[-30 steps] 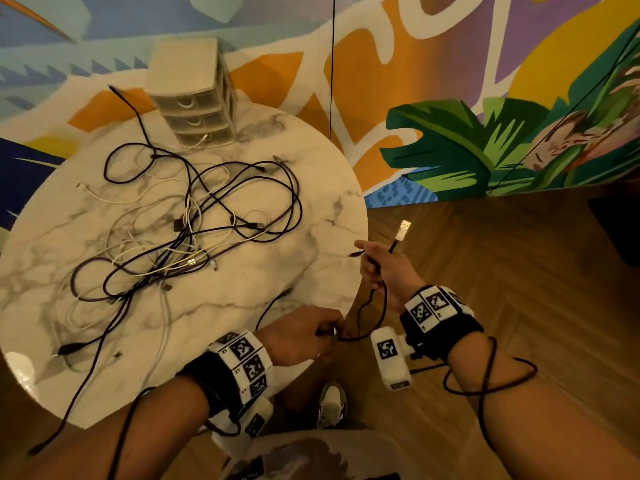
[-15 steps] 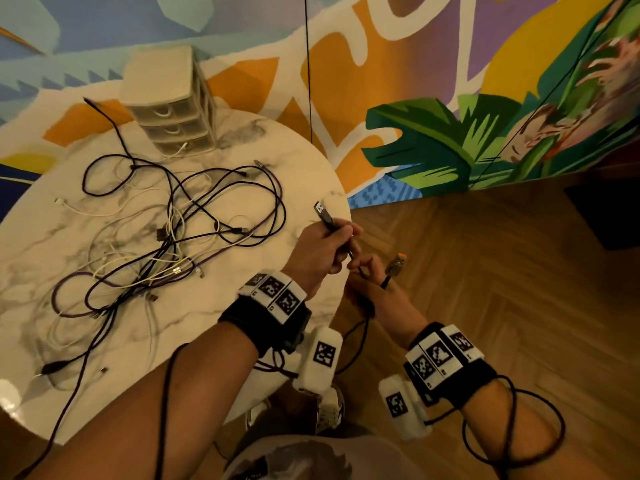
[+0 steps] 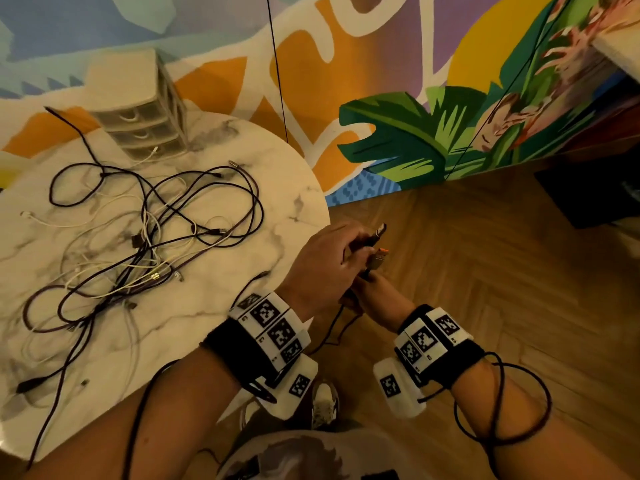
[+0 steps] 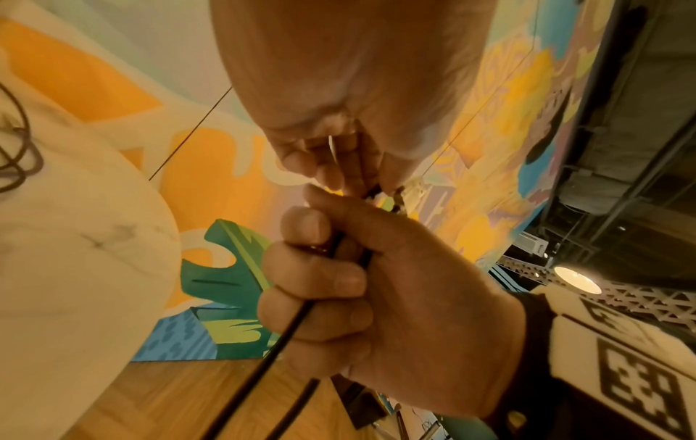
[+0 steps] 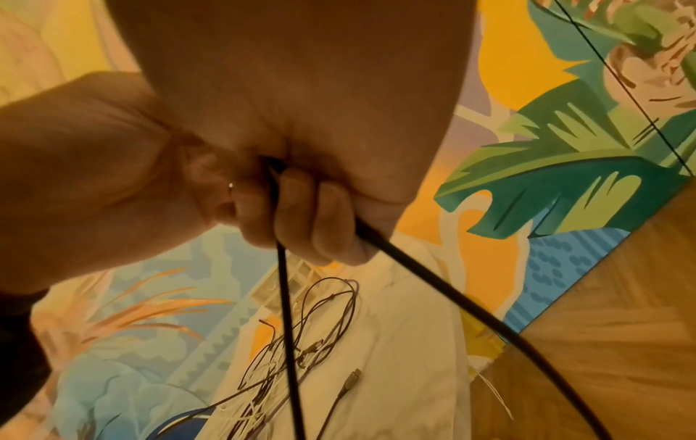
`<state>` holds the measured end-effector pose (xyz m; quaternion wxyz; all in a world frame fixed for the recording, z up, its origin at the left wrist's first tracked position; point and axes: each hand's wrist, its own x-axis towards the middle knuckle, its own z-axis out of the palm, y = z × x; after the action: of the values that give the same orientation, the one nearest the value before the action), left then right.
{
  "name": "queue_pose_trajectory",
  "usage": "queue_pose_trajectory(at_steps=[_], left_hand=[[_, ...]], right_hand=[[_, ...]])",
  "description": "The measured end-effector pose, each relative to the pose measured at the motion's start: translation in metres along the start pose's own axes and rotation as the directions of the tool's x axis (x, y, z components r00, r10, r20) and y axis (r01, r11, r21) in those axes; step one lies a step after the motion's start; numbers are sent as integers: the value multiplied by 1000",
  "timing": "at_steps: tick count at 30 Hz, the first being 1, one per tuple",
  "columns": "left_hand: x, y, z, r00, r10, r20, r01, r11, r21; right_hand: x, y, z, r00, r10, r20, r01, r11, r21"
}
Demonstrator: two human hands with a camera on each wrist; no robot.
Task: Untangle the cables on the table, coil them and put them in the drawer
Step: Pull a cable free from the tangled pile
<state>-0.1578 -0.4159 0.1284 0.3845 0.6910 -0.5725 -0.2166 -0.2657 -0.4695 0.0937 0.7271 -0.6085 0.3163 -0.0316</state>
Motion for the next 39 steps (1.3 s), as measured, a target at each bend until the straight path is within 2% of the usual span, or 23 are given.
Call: queue_pose_trajectory(at_steps=[9, 12, 15, 16, 18, 20, 22, 23, 24, 26, 27, 29, 31, 34, 37, 39], left_hand=[[-11, -9, 0, 999, -1, 49, -2, 998, 64], [-14, -8, -3, 995, 5, 97, 0, 999, -50], [-15, -5, 0, 986, -40, 159, 65, 987, -150], [-15, -1, 2, 989, -40, 143, 57, 991, -121], [-13, 6, 10, 998, -36, 47, 38, 998, -45], [-9, 17, 12, 990, -136, -26, 131, 981, -141], [-2, 31, 8, 983, -182, -32, 167, 949, -267], [2, 38, 2, 987, -157, -25, 145, 951, -274], [7, 47, -4, 995, -96, -11, 92, 974, -209], [15, 63, -16, 996, 87, 9, -87, 996, -19], [18, 69, -23, 982, 188, 18, -189, 978, 92], [23, 74, -33, 926, 377, 32, -370, 884, 285], [29, 79, -41, 865, 500, 48, -475, 783, 403], [36, 84, -52, 797, 601, 68, -551, 675, 491], [37, 89, -60, 775, 625, 87, -565, 626, 537], [38, 91, -62, 763, 641, 84, -572, 609, 549]], right_hand=[[0, 0, -2, 992, -97, -75, 92, 994, -61], [1, 9, -6, 985, -159, -63, 152, 983, -104], [6, 16, -5, 970, -240, -33, 231, 958, -168], [7, 14, -3, 957, -288, -36, 281, 950, -137], [10, 9, 2, 924, -357, -141, 361, 933, 6], [10, 6, 2, 901, -383, -203, 388, 921, -17], [13, 25, -4, 933, -283, -222, 258, 957, -135], [14, 40, -9, 948, -188, -256, 147, 975, -168], [16, 58, -15, 948, -93, -306, 35, 981, -190], [19, 86, -25, 922, 34, -385, -122, 971, -208], [19, 96, -28, 904, 76, -420, -179, 961, -213], [19, 111, -36, 867, 141, -478, -268, 941, -208], [17, 123, -42, 837, 213, -505, -353, 915, -198], [20, 142, -55, 800, 337, -496, -498, 835, -236], [24, 154, -67, 763, 414, -497, -585, 770, -256], [26, 156, -71, 770, 412, -488, -585, 761, -281]])
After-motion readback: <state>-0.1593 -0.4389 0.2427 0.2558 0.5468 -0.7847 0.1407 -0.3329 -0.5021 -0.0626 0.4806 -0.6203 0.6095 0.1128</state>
